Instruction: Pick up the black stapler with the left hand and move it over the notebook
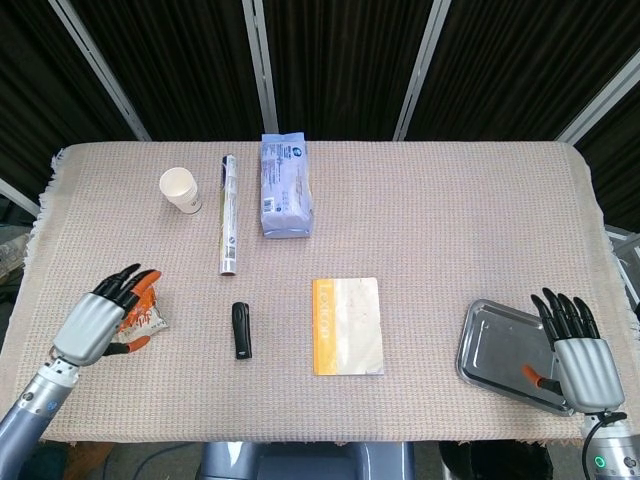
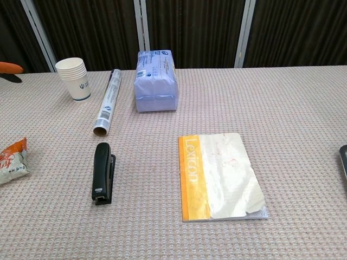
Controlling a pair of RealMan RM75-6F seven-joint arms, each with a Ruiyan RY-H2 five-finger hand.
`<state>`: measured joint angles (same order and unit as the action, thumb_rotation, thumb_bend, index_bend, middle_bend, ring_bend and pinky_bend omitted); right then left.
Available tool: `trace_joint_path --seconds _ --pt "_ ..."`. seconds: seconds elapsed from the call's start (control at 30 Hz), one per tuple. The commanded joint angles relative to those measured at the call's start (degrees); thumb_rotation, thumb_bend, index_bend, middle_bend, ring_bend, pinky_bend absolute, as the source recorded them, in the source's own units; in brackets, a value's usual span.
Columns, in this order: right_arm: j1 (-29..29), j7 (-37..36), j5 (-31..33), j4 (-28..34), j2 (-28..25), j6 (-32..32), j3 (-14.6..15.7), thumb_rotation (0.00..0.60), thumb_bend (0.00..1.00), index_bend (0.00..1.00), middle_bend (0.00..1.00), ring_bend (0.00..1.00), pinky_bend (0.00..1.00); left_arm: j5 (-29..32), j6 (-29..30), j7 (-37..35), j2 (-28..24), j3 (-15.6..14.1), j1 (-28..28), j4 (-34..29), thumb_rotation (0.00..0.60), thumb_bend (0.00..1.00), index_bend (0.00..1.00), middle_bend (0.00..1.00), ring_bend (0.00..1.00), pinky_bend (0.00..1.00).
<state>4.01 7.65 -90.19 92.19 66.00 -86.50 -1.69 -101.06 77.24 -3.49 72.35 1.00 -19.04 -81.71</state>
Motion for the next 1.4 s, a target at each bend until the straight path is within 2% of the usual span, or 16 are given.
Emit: trace_joint_path --seconds 0.03,0.1,0.33,0.83,1.07,1.27,1.4 --pt "0.1 0.1 0.3 -0.1 0.1 0.1 -0.2 0.600 0.03 0.00 0.00 0.00 0.00 -1.9 -3.4 -0.5 2.7 -1.1 -3.2 2.0 0.600 0.07 0.03 0.11 0.05 0.20" --pt "0.1 0.3 0.5 -0.2 0.2 0.0 -0.5 0.600 0.04 0.00 0.00 0.00 0.00 -2.8 -5.8 -2.8 3.9 -2.2 -5.0 2.9 0.600 0.07 0.03 0.11 0.05 0.20" --pt "0.1 0.7 0.9 -0.5 0.6 -0.1 -0.8 0.600 0.03 0.00 0.00 0.00 0.00 -4.1 -9.4 -3.9 8.3 -3.6 -8.8 7.0 0.600 0.07 0.03 0.10 0.04 0.19" --pt "0.4 0.1 1.7 -0.8 0.5 0.1 -1.5 0.600 0.03 0.00 0.00 0.00 0.00 -5.0 -10.8 -5.2 15.7 -4.1 -14.5 12.9 0.600 0.07 0.04 0.08 0.02 0.13" --pt "0.2 -0.4 2.3 -1.3 0.5 -0.4 -2.0 0.600 0.04 0.00 0.00 0.00 0.00 -4.0 -13.9 -2.6 15.5 -4.6 -16.7 11.9 0.600 0.07 0.10 0.12 0.06 0.14" --pt "-0.1 -0.4 2.3 -1.5 0.6 -1.3 -2.2 0.600 0.04 0.00 0.00 0.00 0.00 -2.4 -16.4 -1.0 15.8 -4.4 -18.2 11.8 0.600 0.08 0.22 0.20 0.12 0.16" --pt "0.0 -0.2 2.2 -1.6 0.7 -1.3 -2.3 0.600 0.04 0.00 0.00 0.00 0.00 -1.4 -18.1 -0.7 16.5 -4.5 -19.3 12.3 0.600 0.09 0.24 0.21 0.13 0.17"
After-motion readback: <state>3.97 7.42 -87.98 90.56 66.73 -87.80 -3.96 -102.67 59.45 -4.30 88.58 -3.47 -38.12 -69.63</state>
